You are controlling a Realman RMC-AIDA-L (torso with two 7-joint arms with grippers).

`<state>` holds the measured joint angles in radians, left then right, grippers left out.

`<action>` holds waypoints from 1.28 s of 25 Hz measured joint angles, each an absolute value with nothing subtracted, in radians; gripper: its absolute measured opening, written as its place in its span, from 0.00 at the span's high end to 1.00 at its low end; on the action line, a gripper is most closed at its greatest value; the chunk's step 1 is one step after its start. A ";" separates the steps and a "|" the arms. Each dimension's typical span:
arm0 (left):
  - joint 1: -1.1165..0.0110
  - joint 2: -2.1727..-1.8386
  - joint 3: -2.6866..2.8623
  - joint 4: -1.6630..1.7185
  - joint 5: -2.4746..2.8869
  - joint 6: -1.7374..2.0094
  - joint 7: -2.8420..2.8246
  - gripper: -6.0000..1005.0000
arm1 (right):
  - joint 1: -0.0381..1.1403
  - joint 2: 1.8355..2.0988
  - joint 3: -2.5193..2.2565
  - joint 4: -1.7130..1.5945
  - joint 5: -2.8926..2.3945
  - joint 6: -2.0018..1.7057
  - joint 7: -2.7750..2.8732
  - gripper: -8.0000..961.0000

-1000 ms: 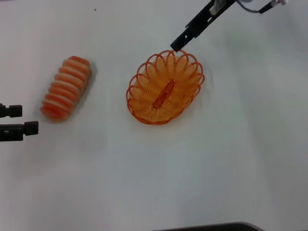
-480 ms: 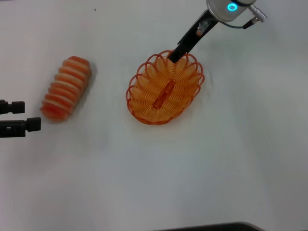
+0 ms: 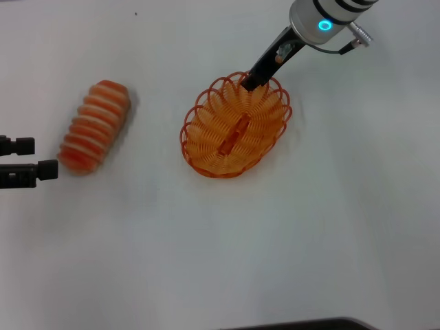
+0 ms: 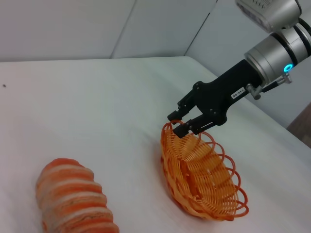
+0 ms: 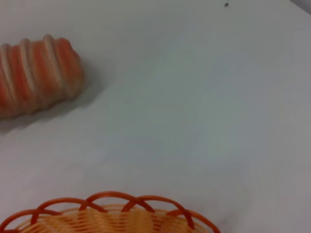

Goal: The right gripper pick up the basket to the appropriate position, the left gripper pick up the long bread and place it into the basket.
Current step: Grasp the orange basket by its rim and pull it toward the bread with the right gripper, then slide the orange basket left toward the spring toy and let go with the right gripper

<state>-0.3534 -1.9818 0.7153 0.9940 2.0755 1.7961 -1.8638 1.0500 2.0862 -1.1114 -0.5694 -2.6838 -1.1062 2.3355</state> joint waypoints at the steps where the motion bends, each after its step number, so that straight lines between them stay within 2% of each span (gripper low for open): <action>1: -0.354 -1.981 0.715 0.994 2.075 1.796 -1.865 0.11 | 1.049 2.086 -1.111 -0.568 -2.684 -1.107 2.335 0.42; 4: -0.356 -1.980 0.714 0.994 2.075 1.796 -1.867 0.12 | 1.049 2.083 -1.110 -0.559 -2.685 -1.111 2.335 0.57; 12: -0.358 -1.978 0.712 0.994 2.075 1.795 -1.867 0.12 | 1.032 2.073 -1.095 -0.566 -2.677 -1.134 2.325 0.79; 15: -0.358 -1.977 0.712 0.994 2.076 1.794 -1.867 0.12 | 1.013 2.055 -1.045 -0.578 -2.643 -1.178 2.318 0.84; 21: -0.363 -1.976 0.712 0.994 2.076 1.787 -1.867 0.13 | 0.941 1.983 -0.888 -0.582 -2.485 -1.300 2.273 0.92; 25: -0.367 -1.974 0.712 0.994 2.075 1.786 -1.867 0.13 | 0.867 1.953 -0.823 -0.582 -2.355 -1.374 2.253 0.94; 29: -0.371 -1.974 0.712 0.994 2.076 1.785 -1.867 0.13 | 0.779 1.942 -0.792 -0.577 -2.236 -1.403 2.242 0.94; 32: -0.377 -1.974 0.712 0.994 2.076 1.784 -1.867 0.14 | 0.732 1.951 -0.784 -0.575 -2.204 -1.398 2.238 0.94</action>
<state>-0.3773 -1.9742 0.7118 0.9940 2.0755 1.7838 -1.8667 0.7317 1.9510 -0.7842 -0.5749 -2.2039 -1.3983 2.2381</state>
